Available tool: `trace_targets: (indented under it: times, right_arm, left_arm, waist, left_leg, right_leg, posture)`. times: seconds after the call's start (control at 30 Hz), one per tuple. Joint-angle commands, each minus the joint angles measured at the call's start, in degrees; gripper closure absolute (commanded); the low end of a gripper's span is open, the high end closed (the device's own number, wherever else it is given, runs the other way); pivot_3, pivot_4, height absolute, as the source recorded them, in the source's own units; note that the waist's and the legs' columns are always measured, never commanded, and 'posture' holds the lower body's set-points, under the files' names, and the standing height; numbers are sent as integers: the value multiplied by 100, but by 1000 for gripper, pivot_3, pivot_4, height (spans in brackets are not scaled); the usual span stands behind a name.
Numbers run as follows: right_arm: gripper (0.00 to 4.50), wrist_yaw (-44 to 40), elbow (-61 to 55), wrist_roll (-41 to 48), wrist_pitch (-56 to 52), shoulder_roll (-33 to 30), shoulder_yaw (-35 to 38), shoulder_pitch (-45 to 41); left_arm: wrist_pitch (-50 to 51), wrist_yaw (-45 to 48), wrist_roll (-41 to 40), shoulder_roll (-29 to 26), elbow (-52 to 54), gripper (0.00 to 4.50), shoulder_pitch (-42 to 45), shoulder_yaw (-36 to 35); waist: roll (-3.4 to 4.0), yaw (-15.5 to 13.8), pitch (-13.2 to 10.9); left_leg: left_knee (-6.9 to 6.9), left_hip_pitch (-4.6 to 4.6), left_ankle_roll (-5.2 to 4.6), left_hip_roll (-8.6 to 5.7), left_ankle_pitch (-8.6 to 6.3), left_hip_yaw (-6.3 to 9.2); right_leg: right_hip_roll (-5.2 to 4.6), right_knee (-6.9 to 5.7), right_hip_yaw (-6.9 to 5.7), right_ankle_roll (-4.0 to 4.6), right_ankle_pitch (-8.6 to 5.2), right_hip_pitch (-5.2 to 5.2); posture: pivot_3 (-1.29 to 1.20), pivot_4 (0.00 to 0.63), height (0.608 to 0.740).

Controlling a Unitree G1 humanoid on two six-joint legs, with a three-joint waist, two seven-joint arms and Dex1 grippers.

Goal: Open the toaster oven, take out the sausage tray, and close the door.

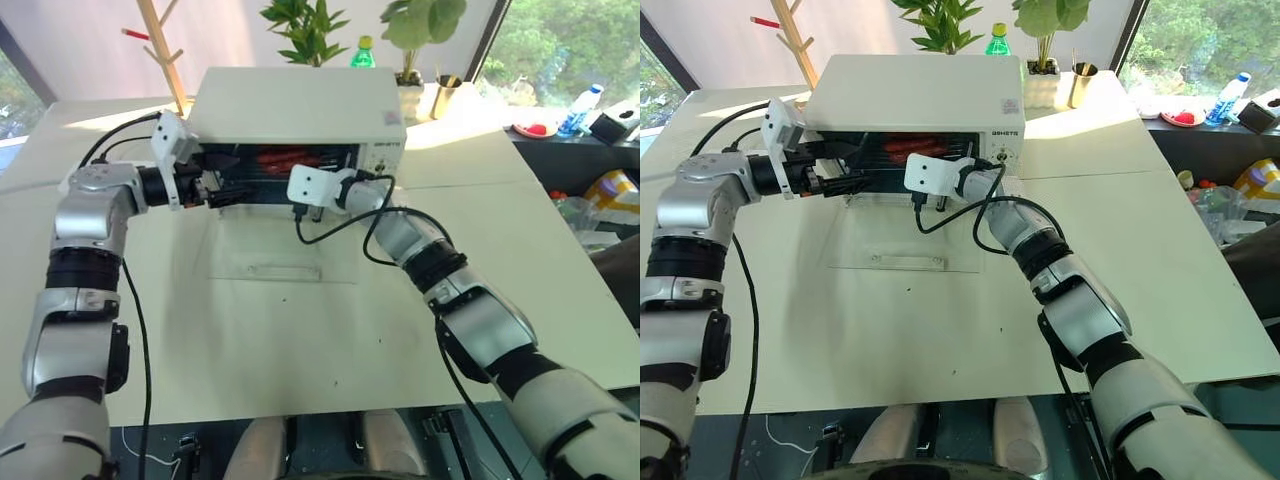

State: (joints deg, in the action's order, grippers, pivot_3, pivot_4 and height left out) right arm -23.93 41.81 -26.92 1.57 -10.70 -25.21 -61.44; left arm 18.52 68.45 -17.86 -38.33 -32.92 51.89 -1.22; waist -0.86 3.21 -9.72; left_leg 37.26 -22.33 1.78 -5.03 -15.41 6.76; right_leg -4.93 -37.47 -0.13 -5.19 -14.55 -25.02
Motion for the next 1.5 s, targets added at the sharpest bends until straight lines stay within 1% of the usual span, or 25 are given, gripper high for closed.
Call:
trace_targets:
  times: [0.03, 0.13, 0.57, 0.7, 0.83, 1.0, 1.07, 1.5]
  right_arm:
    - [4459, -12, -531, 172, 117, 77, 150, 78]
    - [4459, -69, -704, 99, 121, 17, 145, 160]
    - [4459, -477, -2578, -57, -426, -249, 168, 1213]
    - [4459, -557, -2979, -97, -560, -370, 172, 1517]
    - [4459, -562, -3156, -154, -617, -462, 164, 1666]
    - [4480, -509, -3287, -208, -648, -497, 153, 1717]
    - [4480, -506, -3346, -228, -669, -500, 157, 1740]
    - [4480, -477, -3784, -302, -607, -658, 199, 1995]
  left_arm:
    - [-182, 1, 69, -31, -99, 0, 211, -91]
    - [-221, 26, 84, -8, -138, 0, 226, -92]
    - [-162, 113, 87, -49, -126, 0, 242, -121]
    - [78, 225, -37, -107, -36, 0, 251, -186]
    - [180, 257, -52, -160, -46, 0, 299, -237]
    - [180, 245, -38, -164, -78, 0, 326, -241]
    - [176, 241, -34, -159, -87, 0, 338, -236]
    - [79, 278, 30, -134, -351, 0, 499, -186]
  waist:
    - [0, 21, 0]
    - [0, 53, 0]
    - [-2, 63, 1]
    - [-2, 54, 1]
    - [-2, 40, 1]
    - [-3, -51, 0]
    - [-4, -74, 0]
    - [-5, -83, -1]
  left_leg:
    - [1, 0, 0, 0, 0, 0]
    - [8, -1, 0, -1, 0, -1]
    - [19, -2, 1, -2, 1, -2]
    - [24, -2, 1, -2, 1, -2]
    - [32, -2, 0, -2, 1, -2]
    - [66, -2, -3, -2, -1, -2]
    - [70, -2, -18, -2, -10, -3]
    - [73, -2, -16, -2, -8, 0]
  right_leg:
    - [0, 0, 0, 0, 0, 0]
    - [0, -2, 0, 0, 0, 1]
    - [-1, -10, 0, 0, 0, 3]
    - [0, -13, 0, 0, 0, 4]
    - [0, -20, 0, -1, 0, 4]
    - [1, -35, 0, -1, 0, 14]
    - [1, -39, 0, -1, 0, 14]
    - [2, -53, 0, -1, 0, 12]
  posture:
    - [0, 150, 740]
    - [0, 150, 740]
    - [0, 150, 740]
    - [0, 150, 740]
    - [0, 150, 740]
    - [0, 150, 740]
    - [0, 150, 740]
    - [0, 150, 740]
